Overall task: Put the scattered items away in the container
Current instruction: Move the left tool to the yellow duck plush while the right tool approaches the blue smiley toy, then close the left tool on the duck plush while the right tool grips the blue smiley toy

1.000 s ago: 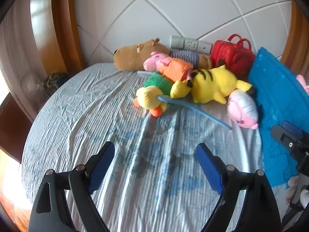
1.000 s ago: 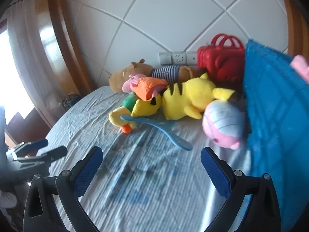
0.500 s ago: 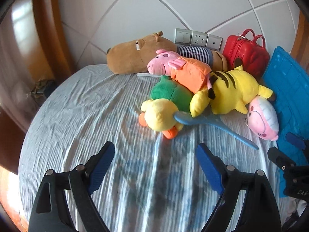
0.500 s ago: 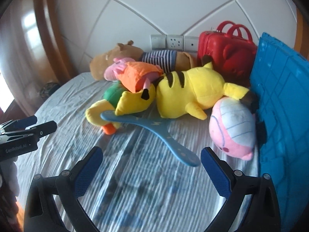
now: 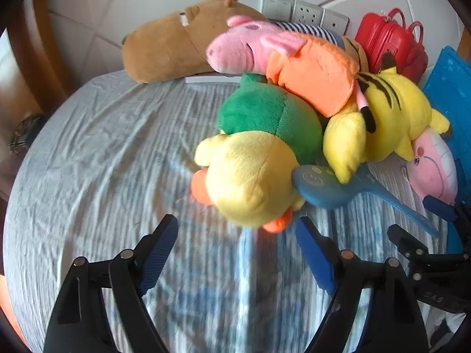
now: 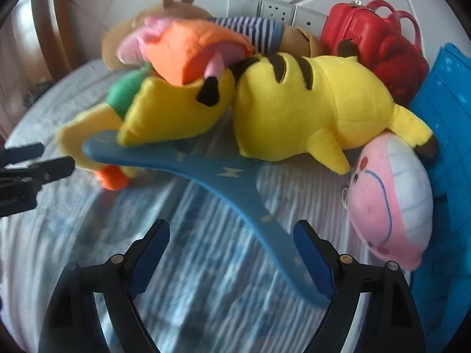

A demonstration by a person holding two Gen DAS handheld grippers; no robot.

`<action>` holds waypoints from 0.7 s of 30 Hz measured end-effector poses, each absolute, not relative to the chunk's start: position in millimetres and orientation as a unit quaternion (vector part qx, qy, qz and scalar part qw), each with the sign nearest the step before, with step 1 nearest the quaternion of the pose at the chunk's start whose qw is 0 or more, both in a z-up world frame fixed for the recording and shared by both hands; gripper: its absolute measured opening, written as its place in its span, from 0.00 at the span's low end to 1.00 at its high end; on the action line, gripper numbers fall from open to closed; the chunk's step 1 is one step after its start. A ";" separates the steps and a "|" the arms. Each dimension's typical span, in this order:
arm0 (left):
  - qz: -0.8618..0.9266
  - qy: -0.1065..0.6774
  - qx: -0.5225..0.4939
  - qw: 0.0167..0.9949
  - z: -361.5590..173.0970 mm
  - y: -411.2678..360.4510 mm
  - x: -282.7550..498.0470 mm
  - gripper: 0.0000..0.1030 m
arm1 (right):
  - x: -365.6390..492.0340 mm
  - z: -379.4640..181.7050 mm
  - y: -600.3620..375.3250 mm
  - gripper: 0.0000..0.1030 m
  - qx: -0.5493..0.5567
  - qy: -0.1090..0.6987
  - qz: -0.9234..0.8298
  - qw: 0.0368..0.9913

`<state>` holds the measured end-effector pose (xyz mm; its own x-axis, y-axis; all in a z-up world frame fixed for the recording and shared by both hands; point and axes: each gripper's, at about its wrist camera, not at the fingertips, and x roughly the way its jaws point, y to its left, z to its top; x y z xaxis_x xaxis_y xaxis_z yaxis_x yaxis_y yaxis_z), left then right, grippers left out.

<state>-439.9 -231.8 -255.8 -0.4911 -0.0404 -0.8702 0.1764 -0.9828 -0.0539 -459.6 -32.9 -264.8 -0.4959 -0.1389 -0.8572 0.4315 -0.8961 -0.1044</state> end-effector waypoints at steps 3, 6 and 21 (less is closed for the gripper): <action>-0.860 0.061 0.503 0.060 -269.7 -228.8 -455.9 0.80 | -472.0 -279.0 -34.7 0.84 0.478 0.158 -0.848 0.167; -0.862 0.059 0.500 0.057 -277.5 -227.7 -469.2 0.80 | -483.4 -290.2 -37.4 0.84 0.475 0.169 -0.848 0.165; -0.882 0.069 0.465 0.035 -265.2 -234.4 -461.5 0.57 | -499.7 -293.1 -31.8 0.39 0.480 0.149 -0.845 0.183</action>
